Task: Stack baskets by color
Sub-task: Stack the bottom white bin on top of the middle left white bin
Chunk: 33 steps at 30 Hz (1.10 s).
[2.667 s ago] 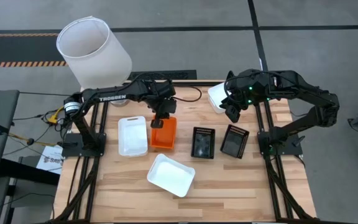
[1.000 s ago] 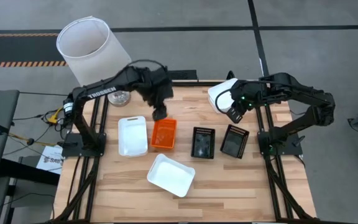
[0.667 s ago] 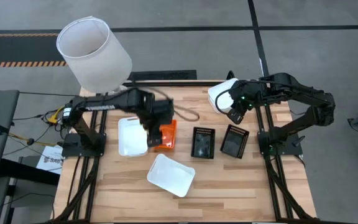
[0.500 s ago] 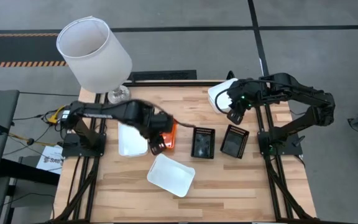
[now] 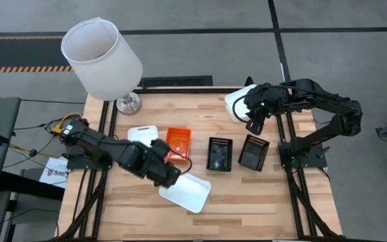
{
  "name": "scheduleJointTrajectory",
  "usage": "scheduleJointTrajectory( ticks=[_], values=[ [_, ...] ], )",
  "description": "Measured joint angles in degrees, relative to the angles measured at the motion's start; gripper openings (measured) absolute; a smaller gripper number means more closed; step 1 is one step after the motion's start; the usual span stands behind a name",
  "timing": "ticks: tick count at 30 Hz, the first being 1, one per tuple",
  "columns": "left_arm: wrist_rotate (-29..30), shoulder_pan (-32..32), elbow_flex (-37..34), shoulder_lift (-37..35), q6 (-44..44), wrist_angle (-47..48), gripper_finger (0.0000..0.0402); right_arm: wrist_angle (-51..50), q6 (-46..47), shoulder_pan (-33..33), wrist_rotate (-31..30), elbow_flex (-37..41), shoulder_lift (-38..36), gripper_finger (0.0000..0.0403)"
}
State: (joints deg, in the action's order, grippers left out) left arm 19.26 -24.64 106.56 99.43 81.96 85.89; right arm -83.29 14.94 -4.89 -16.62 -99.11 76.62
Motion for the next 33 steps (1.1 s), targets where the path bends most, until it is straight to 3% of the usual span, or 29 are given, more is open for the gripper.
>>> scheduleJointTrajectory(
  ticks=[4,11,18,25,33],
  values=[
    [3.8,-2.8,0.0,1.1,5.8,1.1,0.0186,0.0,0.0,0.0,0.0,0.0,0.0,0.0133],
    [0.5,-5.7,-1.8,3.0,12.3,3.1,0.0186,0.0,-0.5,0.0,0.1,0.0,-0.1,0.0133],
    [-7.1,-5.9,-12.6,2.8,13.2,-2.4,0.0186,0.0,-1.4,0.0,0.1,0.0,0.0,0.0134],
    [-10.0,-5.9,-23.0,2.7,12.7,-16.3,0.0186,0.0,-1.5,0.0,0.1,0.0,0.0,0.0133],
    [-11.6,-5.9,-26.4,2.6,16.1,-20.0,0.0186,-0.2,-1.5,0.0,0.1,0.0,0.0,0.0132]
  ],
)
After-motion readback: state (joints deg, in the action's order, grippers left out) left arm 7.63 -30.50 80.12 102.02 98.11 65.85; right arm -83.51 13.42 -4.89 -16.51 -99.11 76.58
